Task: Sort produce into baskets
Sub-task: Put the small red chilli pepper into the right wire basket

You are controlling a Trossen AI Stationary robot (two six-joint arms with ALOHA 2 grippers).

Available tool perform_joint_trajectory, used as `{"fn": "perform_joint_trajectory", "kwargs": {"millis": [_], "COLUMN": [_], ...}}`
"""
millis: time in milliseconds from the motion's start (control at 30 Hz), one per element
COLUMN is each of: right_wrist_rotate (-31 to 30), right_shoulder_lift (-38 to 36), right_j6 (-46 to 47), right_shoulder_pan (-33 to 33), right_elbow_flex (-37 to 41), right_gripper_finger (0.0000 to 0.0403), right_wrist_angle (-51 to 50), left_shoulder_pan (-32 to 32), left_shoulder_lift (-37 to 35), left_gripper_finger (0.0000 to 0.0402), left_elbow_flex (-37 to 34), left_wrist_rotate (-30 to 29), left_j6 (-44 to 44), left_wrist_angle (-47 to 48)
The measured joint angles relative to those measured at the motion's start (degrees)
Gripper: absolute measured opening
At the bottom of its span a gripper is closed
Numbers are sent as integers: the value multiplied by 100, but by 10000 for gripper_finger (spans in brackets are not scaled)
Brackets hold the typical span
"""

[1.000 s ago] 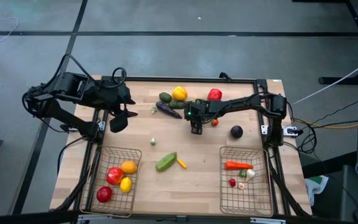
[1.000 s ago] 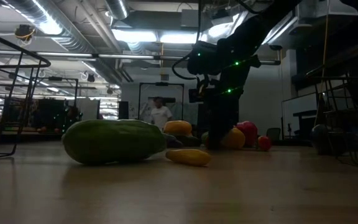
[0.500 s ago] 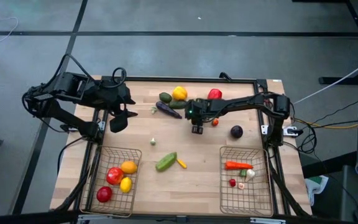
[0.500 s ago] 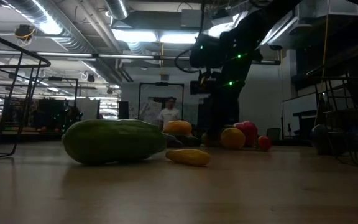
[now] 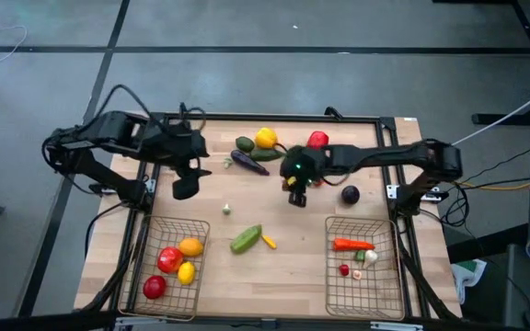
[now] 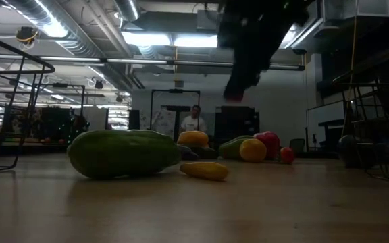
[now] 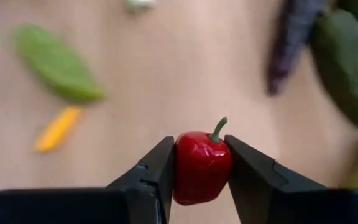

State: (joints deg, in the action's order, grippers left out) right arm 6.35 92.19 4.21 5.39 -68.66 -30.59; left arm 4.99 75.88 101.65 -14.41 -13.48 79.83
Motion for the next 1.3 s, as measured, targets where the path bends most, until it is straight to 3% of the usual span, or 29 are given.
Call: {"fn": "perform_joint_trajectory", "kwargs": {"millis": [467,833,967,1300], "right_wrist_rotate": [233,234,206,179], "right_shoulder_lift": [-1361,-1459,-1459,-1456], "right_j6": [1598,3204,3645,3648], "right_shoulder_pan": [-1958,-3268,-3605,-3854], "right_elbow_flex": [-4,-7,-7,-7], "right_gripper_finger": [127,127,127,127], "right_wrist_angle": [-223,-1783,-2024,-2100], "left_shoulder_pan": [-18,-257,-439,-1111], "left_shoulder_lift": [1087,2021,2314,2785], "left_gripper_finger": [224,224,224,224], "left_elbow_flex": [0,0,0,0], "left_wrist_rotate": [-2,-2,0,2], "left_j6": [1204,1826,2058,2432], "left_wrist_angle": [-866,-1486,-1672,-1912]}}
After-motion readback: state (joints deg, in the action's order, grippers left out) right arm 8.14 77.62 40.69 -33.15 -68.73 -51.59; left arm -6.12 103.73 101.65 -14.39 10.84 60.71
